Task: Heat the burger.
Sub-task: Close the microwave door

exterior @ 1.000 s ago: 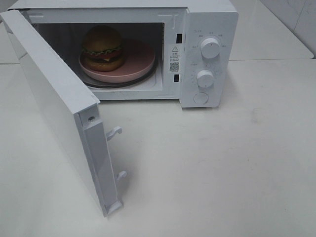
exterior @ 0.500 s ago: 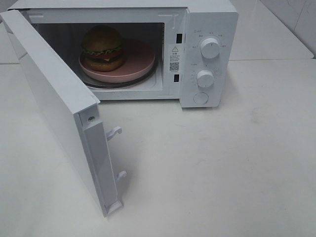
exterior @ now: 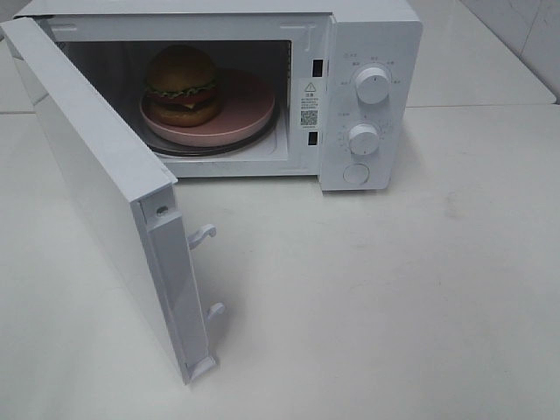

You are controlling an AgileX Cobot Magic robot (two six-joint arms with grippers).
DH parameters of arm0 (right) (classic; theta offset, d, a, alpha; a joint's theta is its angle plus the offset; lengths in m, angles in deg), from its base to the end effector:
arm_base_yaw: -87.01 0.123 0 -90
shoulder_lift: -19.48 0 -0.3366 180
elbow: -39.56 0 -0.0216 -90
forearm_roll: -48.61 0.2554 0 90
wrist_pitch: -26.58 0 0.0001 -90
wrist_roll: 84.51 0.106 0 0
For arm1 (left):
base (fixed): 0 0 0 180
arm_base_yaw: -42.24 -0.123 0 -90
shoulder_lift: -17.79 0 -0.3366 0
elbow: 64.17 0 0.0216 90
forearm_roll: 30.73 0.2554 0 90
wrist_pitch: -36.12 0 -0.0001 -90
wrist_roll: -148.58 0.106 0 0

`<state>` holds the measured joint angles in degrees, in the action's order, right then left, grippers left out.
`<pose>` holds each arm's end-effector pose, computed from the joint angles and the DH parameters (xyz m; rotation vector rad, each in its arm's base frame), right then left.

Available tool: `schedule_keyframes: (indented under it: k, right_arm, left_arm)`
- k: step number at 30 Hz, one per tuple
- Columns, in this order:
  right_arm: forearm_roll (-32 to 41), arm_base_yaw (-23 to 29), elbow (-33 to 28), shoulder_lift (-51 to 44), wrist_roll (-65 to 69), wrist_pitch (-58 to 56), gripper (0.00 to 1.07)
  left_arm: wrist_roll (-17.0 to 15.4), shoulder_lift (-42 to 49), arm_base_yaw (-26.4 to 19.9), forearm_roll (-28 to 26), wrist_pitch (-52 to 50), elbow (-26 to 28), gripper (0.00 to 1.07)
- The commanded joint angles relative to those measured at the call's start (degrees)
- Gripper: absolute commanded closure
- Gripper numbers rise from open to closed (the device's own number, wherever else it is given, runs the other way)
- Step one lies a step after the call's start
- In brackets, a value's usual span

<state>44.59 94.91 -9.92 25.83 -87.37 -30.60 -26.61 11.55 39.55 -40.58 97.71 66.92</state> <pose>-0.0367 -0.0114 0.2802 -0.1838 1.9620 -0.0255 -0.0427 -0.0180 0.2766 0.0490 2.0272 -0.1228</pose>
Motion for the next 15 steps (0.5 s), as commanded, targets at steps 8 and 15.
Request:
schedule_keyframes:
  k: [8,15]
  right_arm:
    - [0.17,-0.34,-0.17,-1.55,-0.4,0.52,0.35]
    - [0.17,-0.34,-0.17,-1.55,-0.4,0.52,0.35]
  left_arm:
    - [0.0,-4.7,0.29,0.74,-7.28,1.49,0.35]
    - [0.0,-12.09,0.29,0.69,-13.46,1.49,0.7]
